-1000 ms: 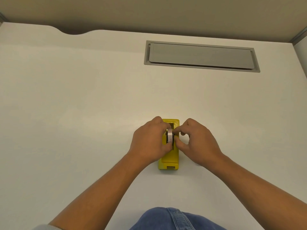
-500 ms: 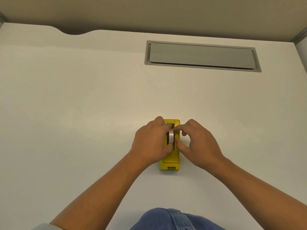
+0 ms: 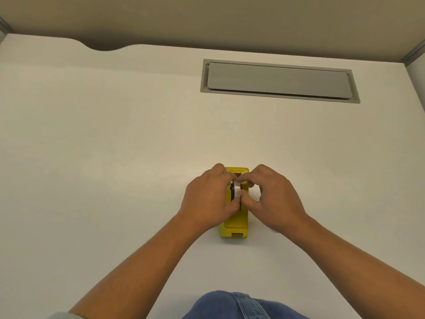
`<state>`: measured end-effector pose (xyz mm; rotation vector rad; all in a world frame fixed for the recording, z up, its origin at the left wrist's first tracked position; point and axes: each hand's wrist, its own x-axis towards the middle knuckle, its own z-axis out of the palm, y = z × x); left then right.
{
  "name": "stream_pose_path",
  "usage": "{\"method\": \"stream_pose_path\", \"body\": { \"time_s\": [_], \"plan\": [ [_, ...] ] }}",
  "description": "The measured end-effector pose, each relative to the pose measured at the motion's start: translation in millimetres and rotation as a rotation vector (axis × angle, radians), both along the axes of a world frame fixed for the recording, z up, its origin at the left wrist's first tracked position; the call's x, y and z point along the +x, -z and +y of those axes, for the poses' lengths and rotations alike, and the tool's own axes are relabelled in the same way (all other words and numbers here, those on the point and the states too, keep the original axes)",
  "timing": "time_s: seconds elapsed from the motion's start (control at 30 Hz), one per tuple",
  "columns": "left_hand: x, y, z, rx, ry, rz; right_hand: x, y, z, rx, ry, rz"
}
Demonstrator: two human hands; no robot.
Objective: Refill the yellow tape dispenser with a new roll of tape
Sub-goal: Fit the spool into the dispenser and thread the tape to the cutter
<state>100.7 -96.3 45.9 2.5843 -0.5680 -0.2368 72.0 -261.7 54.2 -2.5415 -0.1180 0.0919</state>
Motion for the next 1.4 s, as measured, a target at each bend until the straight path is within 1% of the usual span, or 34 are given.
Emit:
{"method": "stream_pose_path", "body": {
  "time_s": [0.13,0.3,0.5,1.13,1.3,1.4],
  "plan": [
    [0.0,-0.7,0.3,0.029,0.019,0.003,2.6,-5.2,2.8,-0.062,-0.051,-0.002],
    [1.0,-1.9,0.0,0.058,0.04,-0.003,9.4,-13.6,4.9,-0.185,-0.227,0.055],
    [1.3,-3.3,-0.8,0.072,0.032,0.007,17.4,-22.4,5.6,-0.256,-0.309,0.096],
    [0.9,-4.1,-0.5,0.034,0.006,0.04,19.2,-20.4,10.4,-0.146,-0.215,0.12],
    [0.8,-3.1,-0.2,0.033,0.008,0.031,20.9,-20.9,8.6,-0.108,-0.212,0.125],
    [0.6,-3.2,-0.5,0.034,0.007,0.036,21.4,-20.5,7.4,-0.119,-0.235,0.108]
  ]
}}
